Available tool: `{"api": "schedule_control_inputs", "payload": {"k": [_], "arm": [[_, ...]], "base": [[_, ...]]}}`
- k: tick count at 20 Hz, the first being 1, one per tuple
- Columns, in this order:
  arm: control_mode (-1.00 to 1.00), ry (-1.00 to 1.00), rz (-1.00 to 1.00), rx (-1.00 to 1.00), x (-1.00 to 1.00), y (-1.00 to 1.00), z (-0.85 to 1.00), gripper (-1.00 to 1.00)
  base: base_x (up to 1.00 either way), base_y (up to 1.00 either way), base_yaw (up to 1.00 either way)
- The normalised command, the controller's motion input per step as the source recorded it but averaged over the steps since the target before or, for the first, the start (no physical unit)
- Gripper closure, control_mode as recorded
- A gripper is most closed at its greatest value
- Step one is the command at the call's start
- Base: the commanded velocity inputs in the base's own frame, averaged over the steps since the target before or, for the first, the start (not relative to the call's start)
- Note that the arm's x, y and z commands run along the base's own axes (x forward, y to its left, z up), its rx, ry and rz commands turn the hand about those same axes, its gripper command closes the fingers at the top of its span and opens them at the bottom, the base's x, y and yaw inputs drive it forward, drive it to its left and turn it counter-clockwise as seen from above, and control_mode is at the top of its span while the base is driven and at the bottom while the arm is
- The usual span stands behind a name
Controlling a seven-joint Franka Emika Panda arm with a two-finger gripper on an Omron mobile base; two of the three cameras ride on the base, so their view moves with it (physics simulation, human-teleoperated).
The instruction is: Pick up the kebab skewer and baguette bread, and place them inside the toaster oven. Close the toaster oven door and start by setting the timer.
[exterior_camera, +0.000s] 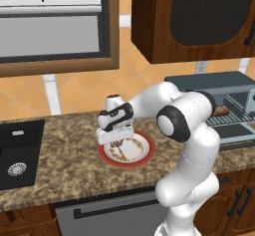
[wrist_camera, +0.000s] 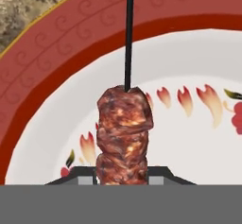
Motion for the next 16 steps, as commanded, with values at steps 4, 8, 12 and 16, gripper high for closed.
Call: {"api": "schedule_control_inputs", "payload": {"k": [4, 8, 12, 16], "arm": [[-1.00, 0.00, -0.01, 0.00, -0.08, -0.16, 0.46, 1.00], [-1.00, 0.00, -0.07, 0.01, -0.22, -0.20, 0.61, 1.00], [-1.00, 0.00, -0.07, 0.02, -0.36, -0.31, 0.29, 1.00], [-1.00, 0.00, -0.10, 0.02, -0.28, -0.31, 0.04, 1.00]], "base": [[0.00, 0.00, 0.00], [0.00, 0.00, 0.00], [0.00, 0.00, 0.00], [0.00, 0.00, 0.00]]}}
